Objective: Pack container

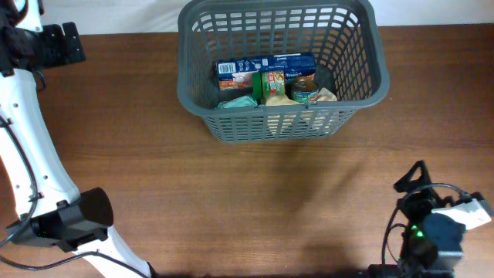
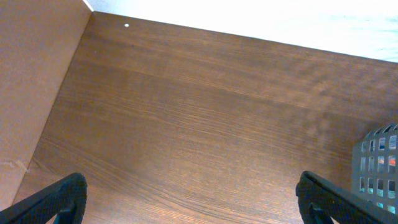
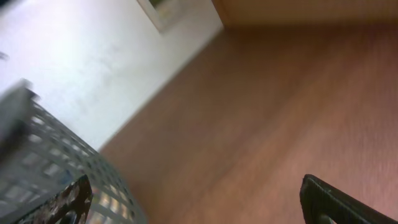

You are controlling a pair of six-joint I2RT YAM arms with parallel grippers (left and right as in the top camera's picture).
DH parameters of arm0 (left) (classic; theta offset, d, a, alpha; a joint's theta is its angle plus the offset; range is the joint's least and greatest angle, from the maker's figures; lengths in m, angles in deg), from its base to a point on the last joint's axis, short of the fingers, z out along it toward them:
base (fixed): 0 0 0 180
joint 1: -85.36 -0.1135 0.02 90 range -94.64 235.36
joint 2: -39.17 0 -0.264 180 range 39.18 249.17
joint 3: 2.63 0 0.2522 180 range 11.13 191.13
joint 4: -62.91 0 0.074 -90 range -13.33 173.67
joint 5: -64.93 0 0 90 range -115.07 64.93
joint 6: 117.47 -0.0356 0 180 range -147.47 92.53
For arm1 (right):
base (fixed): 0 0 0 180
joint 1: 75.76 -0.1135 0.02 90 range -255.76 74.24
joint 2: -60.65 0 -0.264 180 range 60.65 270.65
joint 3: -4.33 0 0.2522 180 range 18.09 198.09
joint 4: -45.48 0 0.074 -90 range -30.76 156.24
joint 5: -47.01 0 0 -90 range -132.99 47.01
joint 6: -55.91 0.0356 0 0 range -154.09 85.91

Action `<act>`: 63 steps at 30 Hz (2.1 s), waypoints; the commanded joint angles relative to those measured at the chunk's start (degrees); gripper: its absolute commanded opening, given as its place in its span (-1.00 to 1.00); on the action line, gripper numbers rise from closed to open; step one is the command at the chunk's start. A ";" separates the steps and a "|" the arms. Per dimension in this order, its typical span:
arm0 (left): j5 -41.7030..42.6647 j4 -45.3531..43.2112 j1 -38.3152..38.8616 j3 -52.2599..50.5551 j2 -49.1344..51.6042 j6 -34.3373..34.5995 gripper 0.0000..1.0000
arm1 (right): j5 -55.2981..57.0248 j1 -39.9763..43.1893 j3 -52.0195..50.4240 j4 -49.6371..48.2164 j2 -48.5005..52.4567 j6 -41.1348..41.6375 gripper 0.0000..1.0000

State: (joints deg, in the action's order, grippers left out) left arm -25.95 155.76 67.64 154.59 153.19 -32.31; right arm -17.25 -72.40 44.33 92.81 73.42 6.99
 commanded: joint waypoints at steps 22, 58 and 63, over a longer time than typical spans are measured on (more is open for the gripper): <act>0.20 -0.11 -0.09 -0.02 0.31 0.76 0.99 | -12.35 0.52 -15.87 -3.23 -9.73 -44.33 0.98; 0.20 -0.11 -0.09 -0.02 0.31 0.76 0.99 | -34.56 0.42 -21.33 -17.81 -12.59 -54.16 0.98; 0.20 -0.11 -0.09 -0.02 0.31 0.76 0.99 | -34.56 0.42 -21.33 -17.79 -12.59 -54.16 0.98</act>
State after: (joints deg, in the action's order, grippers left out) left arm -25.95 155.76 67.64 154.59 153.19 -32.31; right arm -50.89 -72.40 23.53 75.30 61.55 -46.76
